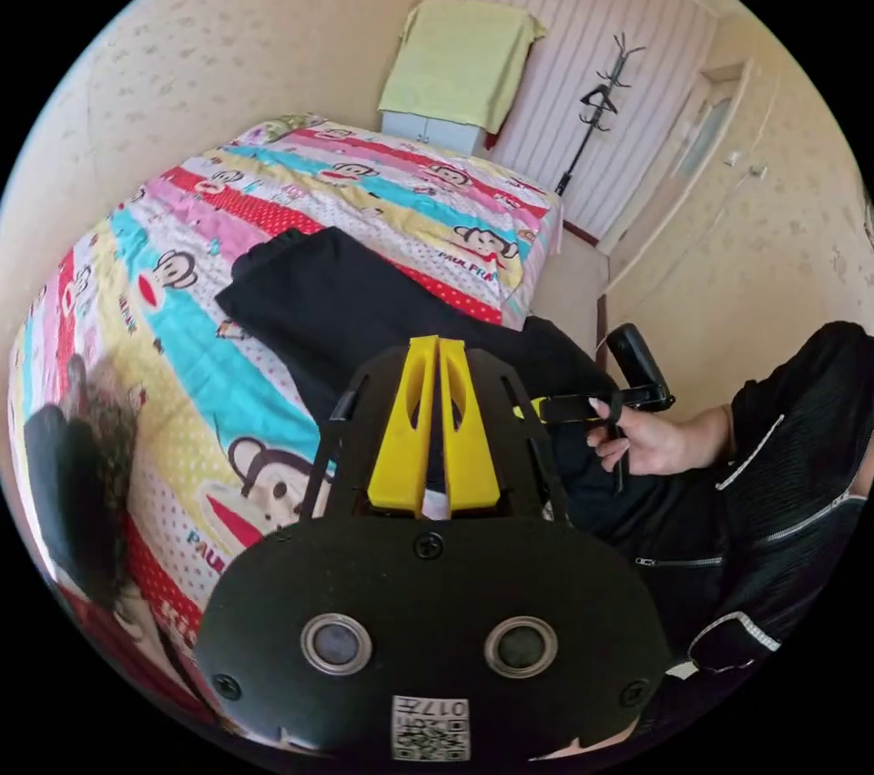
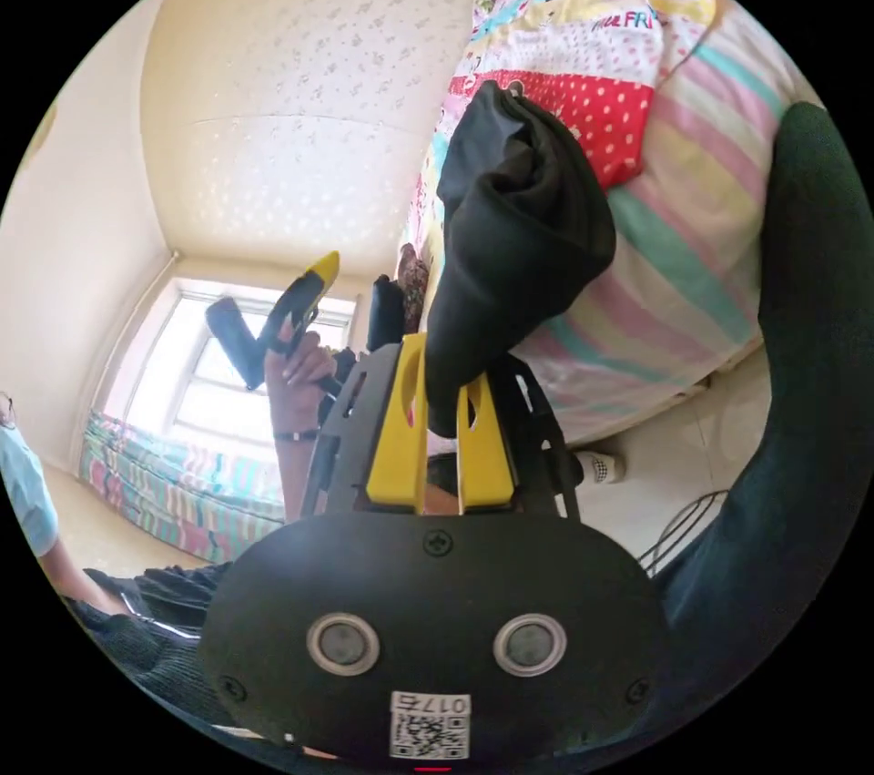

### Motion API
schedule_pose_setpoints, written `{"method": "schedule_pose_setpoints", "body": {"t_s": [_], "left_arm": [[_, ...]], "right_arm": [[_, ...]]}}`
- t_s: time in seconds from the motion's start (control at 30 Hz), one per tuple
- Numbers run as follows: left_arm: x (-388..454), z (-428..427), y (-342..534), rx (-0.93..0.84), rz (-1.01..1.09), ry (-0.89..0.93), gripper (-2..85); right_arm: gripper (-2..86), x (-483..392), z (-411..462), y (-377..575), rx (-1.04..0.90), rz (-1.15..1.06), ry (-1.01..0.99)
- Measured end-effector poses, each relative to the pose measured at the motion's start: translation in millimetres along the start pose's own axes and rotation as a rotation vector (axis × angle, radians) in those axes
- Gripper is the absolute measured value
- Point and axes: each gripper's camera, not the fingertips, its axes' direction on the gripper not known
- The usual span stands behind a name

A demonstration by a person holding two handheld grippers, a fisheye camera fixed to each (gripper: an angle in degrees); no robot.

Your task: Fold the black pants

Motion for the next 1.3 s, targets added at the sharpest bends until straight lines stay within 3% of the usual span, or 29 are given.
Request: {"method": "schedule_pose_setpoints", "body": {"t_s": [0.2,0.27,0.33,0.43,0.53,0.63,0.7,0.77,0.9,1.03,1.17,1.3], "left_arm": [[27,113,-40,-0.248,0.145,-0.129,-0.7],[28,164,-27,-0.371,0.100,-0.002,-0.7],[24,198,2,-0.305,0.008,0.117,-0.7],[12,189,21,-0.189,-0.075,0.185,-0.8],[7,162,16,-0.208,-0.080,0.241,-0.7],[0,117,20,-0.079,-0.073,0.070,-0.7],[-6,120,23,-0.104,-0.055,-0.009,-0.6],[-15,165,26,-0.339,-0.046,0.067,-0.6],[-50,142,44,-0.190,-0.143,0.196,-0.6],[-81,81,92,0.068,-0.254,0.253,-0.6],[-97,66,132,0.157,-0.283,0.305,-0.7],[-130,64,163,0.120,-0.387,0.365,-0.9]], "right_arm": [[1.0,-41,-17,43,-0.085,-0.140,0.111],[0.7,-64,-16,58,-0.120,-0.268,0.229],[0.5,-72,-8,62,-0.154,-0.344,0.388],[0.5,-78,1,62,-0.187,-0.396,0.349],[0.7,-106,13,58,-0.236,-0.482,0.352],[1.1,-126,22,54,-0.243,-0.505,0.364],[1.6,-128,32,51,-0.252,-0.514,0.380],[2.7,-124,49,39,-0.291,-0.466,0.406],[5.2,-128,64,-2,-0.378,-0.415,0.254],[5.9,-150,65,-68,-0.338,-0.274,0.150],[6.4,-149,101,-144,-0.366,0.000,0.057],[7.5,-138,148,-217,-0.341,0.103,-0.006]]}}
